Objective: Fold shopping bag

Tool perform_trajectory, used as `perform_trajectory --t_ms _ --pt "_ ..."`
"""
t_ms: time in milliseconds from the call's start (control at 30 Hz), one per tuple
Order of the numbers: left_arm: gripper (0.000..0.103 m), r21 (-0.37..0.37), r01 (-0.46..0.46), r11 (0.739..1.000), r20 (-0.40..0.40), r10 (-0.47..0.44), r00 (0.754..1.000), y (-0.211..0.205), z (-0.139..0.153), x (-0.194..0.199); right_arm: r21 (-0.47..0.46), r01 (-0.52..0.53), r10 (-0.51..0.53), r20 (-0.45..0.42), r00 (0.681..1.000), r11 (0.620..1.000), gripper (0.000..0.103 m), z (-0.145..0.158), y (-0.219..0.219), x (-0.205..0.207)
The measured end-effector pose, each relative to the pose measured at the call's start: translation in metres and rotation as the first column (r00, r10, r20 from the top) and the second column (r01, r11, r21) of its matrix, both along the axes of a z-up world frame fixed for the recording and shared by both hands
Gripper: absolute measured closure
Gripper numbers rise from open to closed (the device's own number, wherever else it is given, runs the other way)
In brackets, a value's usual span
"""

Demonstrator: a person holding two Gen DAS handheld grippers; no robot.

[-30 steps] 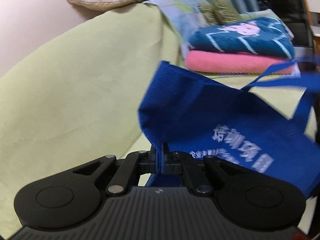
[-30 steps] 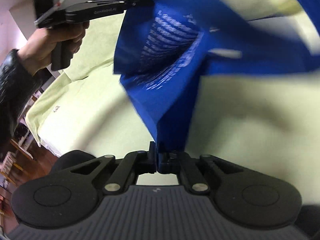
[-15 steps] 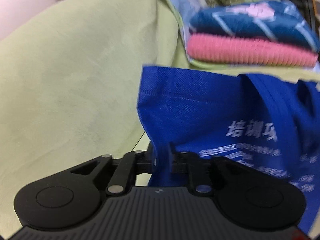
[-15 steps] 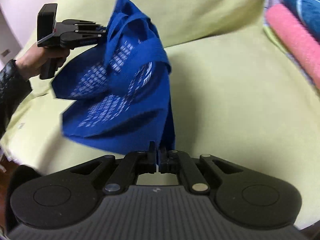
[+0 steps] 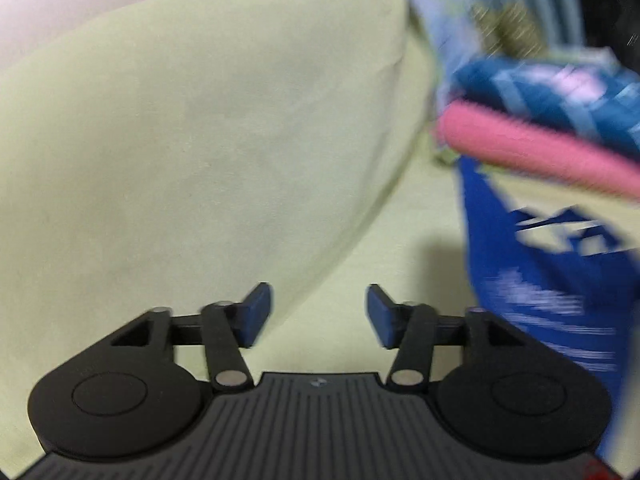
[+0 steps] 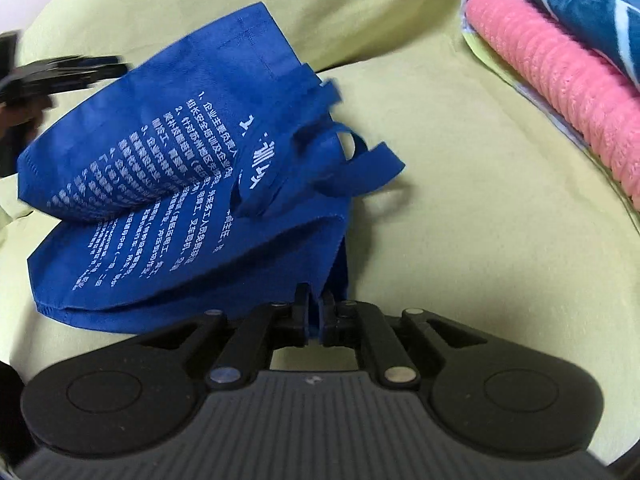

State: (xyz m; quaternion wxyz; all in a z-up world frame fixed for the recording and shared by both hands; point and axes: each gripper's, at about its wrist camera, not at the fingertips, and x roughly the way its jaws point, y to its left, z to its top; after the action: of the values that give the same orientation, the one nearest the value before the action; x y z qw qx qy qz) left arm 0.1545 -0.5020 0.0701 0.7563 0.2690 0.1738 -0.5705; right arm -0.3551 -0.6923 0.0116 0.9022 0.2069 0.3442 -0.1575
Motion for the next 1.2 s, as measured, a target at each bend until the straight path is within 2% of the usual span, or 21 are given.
perform_trajectory --t_ms 67,133,200,267,367,433,533,667,800,867,933,1000,1067,1100,1133,1200 --pt "0.021 -0.03 0.092 0.995 -0.086 -0.095 0.992 0.028 0.007 -0.021 -0.008 0.008 -0.008 0.001 1.0 1.0 0.099 0.001 0.004 0.002" --pt "0.016 -0.03 0.174 0.984 -0.114 -0.176 0.978 0.055 0.002 -0.048 -0.009 0.02 -0.02 0.003 1.0 1.0 0.099 0.001 0.006 0.003" --pt "0.013 0.002 0.244 0.97 -0.106 -0.243 0.964 0.075 -0.017 -0.079 -0.012 0.032 -0.032 0.002 0.999 0.999 0.099 0.001 0.007 0.003" --pt "0.013 0.086 0.274 0.958 -0.054 -0.27 0.961 0.076 -0.044 -0.108 -0.023 0.039 -0.039 -0.004 0.999 0.999 0.099 0.002 0.01 0.005" --pt "0.014 0.141 0.323 0.936 -0.044 -0.321 0.946 0.09 -0.08 -0.135 -0.032 0.047 -0.048 -0.014 0.999 0.998 0.099 0.003 0.012 0.007" --pt "0.016 0.192 0.349 0.917 0.01 -0.358 0.934 0.092 -0.101 -0.154 -0.032 0.056 -0.056 -0.02 0.998 0.998 0.099 0.003 0.012 0.007" --pt "0.032 0.259 0.334 0.906 0.088 -0.367 0.926 0.084 -0.12 -0.167 -0.04 0.063 -0.065 -0.028 0.998 0.997 0.098 0.004 0.013 0.008" --pt "0.043 0.235 0.306 0.923 0.091 -0.334 0.938 0.072 -0.114 -0.158 -0.051 0.072 -0.074 -0.035 0.997 0.996 0.098 0.004 0.013 0.01" --pt "0.054 0.235 0.282 0.93 0.203 -0.33 0.922 0.067 -0.103 -0.15 -0.049 0.078 -0.08 -0.039 0.996 0.996 0.095 0.003 0.012 0.01" --pt "0.054 0.258 0.287 0.923 0.256 -0.351 0.901 0.062 -0.103 -0.153 -0.039 0.083 -0.084 -0.035 0.996 0.996 0.095 0.002 0.01 0.011" --pt "0.054 0.3 0.299 0.906 0.307 -0.389 0.869 0.057 -0.107 -0.162 -0.04 0.078 -0.08 -0.036 0.996 0.996 0.095 0.002 0.009 0.012" --pt "0.054 0.312 0.295 0.903 0.331 -0.395 0.857 0.047 -0.108 -0.162 -0.041 0.073 -0.075 -0.035 0.997 0.996 0.095 0.002 0.009 0.013" --pt "0.054 0.337 0.285 0.898 0.373 -0.405 0.835 0.038 -0.111 -0.164 -0.041 0.069 -0.071 -0.032 0.997 0.997 0.095 0.002 0.007 0.014" --pt "0.054 0.357 0.279 0.892 0.402 -0.416 0.816 0.033 -0.114 -0.167 -0.04 0.068 -0.069 -0.031 0.997 0.997 0.095 0.001 0.007 0.013" --pt "0.054 0.387 0.281 0.878 0.432 -0.442 0.786 0.028 -0.118 -0.172 -0.038 0.067 -0.068 -0.03 0.997 0.997 0.095 0.001 0.006 0.013" --pt "0.054 0.469 0.305 0.829 0.441 -0.519 0.732 0.023 -0.127 -0.179 -0.035 0.065 -0.066 -0.027 0.997 0.997 0.095 0.0 0.005 0.012"
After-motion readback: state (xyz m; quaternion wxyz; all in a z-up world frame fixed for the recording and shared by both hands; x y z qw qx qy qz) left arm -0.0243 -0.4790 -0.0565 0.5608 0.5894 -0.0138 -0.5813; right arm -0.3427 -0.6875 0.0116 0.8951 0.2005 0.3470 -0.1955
